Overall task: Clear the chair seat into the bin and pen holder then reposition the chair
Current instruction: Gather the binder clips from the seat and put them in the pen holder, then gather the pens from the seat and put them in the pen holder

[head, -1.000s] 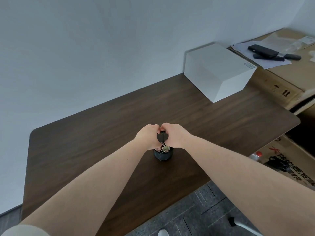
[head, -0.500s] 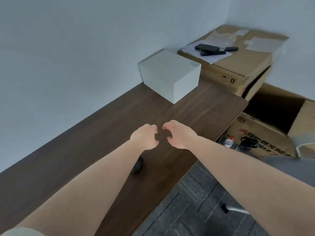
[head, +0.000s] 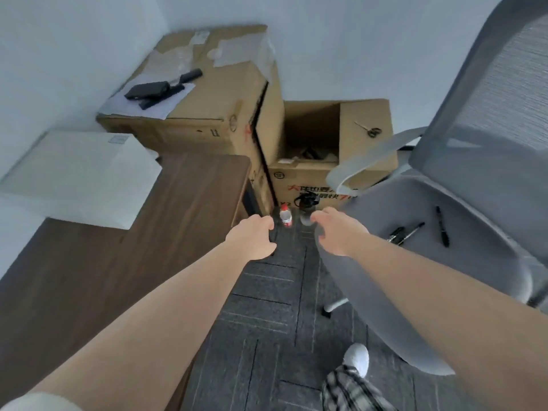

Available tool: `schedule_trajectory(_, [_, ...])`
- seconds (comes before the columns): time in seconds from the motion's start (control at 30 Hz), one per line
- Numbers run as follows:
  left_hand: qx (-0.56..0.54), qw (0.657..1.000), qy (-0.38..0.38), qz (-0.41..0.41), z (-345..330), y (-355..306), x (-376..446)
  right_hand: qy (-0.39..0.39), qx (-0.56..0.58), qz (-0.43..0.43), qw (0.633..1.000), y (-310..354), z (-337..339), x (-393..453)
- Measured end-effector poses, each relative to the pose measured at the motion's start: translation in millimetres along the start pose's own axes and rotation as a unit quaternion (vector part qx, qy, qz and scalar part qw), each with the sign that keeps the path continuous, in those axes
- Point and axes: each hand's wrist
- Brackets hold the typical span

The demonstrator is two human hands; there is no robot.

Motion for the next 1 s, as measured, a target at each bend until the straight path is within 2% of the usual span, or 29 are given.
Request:
schedule_trajectory(0.2, [0.059, 0.991, 0.060, -0.100, -41.5, -115.0, 87.4, 0.021, 0.042, -0.145, 0.988, -142.4, -18.9, -22.9])
schedule_trajectory(0.4, [0.089, 0.980, 0.100, -0.148, -97.2, -197.0, 142.4, 0.044, 0.083, -0.250, 0.964, -232.3, -63.7, -54.2])
schedule_trajectory(0.63, [0.111, 0.976, 0.117, -0.144, -162.8, -230.7, 180.2, 0.072, 0.132, -0.328, 0.933, -273.3, -130.9, -66.8])
schedule_trajectory(1.0, [0.051, 0.990, 0.063, -0.113, -232.0, -249.7, 238.7, 0.056, 0.055, -0.331, 0.940, -295.9, -189.6, -43.1])
Point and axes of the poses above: each hand's wrist, its own x-axis towards the middle knuckle, its own z-axis out of the back of the hand, y = z × x, and after that the axes turned 4 degrees about -x, right-handed
